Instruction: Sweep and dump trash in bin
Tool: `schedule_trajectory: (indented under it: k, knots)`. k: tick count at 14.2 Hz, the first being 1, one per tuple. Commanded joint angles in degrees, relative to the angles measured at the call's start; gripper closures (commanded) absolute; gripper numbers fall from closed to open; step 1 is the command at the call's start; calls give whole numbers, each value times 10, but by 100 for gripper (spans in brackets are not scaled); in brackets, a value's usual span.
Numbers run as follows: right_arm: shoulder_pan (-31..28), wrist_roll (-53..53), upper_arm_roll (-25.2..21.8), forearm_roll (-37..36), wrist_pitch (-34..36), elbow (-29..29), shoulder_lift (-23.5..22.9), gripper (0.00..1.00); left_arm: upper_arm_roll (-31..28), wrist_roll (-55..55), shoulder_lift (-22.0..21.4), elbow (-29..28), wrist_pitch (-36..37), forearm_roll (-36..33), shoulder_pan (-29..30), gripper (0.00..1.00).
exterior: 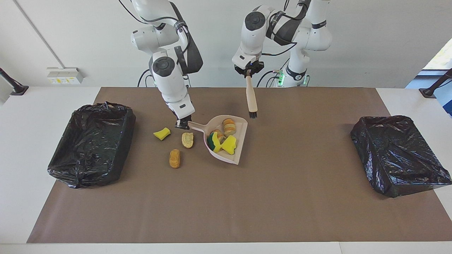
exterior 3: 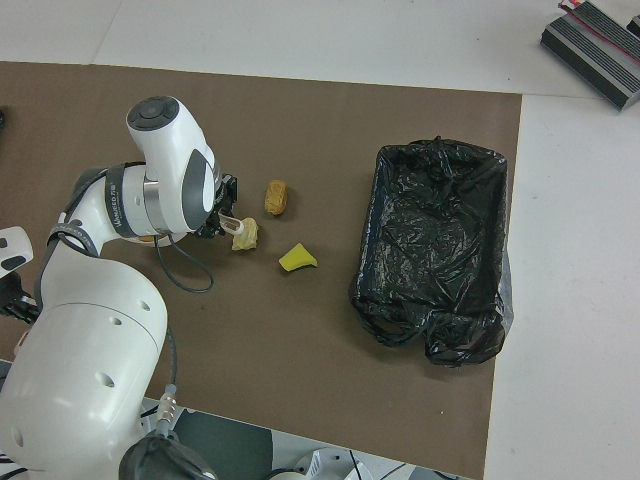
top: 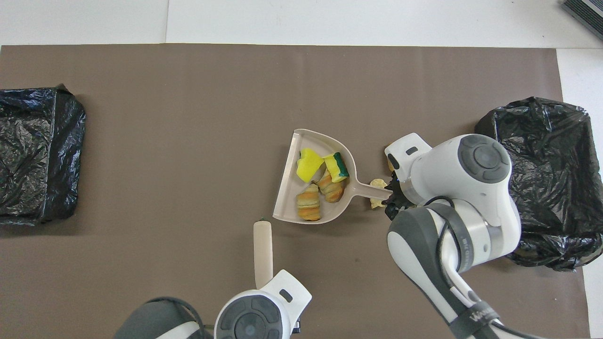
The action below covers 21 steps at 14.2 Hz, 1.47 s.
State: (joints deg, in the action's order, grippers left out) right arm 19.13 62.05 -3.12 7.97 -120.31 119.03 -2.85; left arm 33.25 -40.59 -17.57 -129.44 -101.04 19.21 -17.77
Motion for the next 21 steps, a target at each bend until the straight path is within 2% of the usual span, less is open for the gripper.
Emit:
schedule_trajectory:
  k: [1, 3, 5, 8, 11, 13, 14, 15, 16, 18, 20, 21]
  knots:
    - [-62, 74, 4, 28, 30, -33, 8, 100, 39, -8, -30, -31, -21, 43, 13, 100]
    - [-115, 110, 2, 29, 70, -66, 7, 100, 71, -19, -33, -60, -40, 61, 9, 100]
    - [-173, 159, 1, 28, 120, -109, 1, 100, 97, -61, -31, -85, -86, 73, 5, 100]
    - [-254, 229, 0, 28, 183, -159, -1, 100, 123, -63, -26, -131, -164, 107, -21, 100]
    - [-348, 306, 0, 22, 239, -202, -8, 100, 133, -67, -24, -143, -188, 115, -22, 100]
    - [-399, 381, -1, 9, 265, -251, -30, 100, 149, -66, -19, -158, -228, 115, -21, 100]
    - [-419, 421, -2, -7, 265, -273, -41, 100, 148, -61, -14, -158, -228, 115, -18, 97]
    - [-436, 445, -2, -29, 258, -288, -49, 100, 148, -56, -7, -158, -227, 115, -15, 75]
    - [-450, 458, -2, -49, 250, -299, -54, 100, 148, -49, 1, -154, -226, 114, -2, 49]
    - [-457, 483, -2, -96, 200, -301, -59, 100, 144, -40, 9, -139, -224, 114, 9, 0]
    - [-458, 484, -2, -140, 155, -298, -59, 100, 136, -20, 9, -128, -225, 115, 23, 0]
    - [-456, 479, -2, -161, 135, -297, -59, 100, 114, -6, 9, -117, -225, 115, 27, 0]
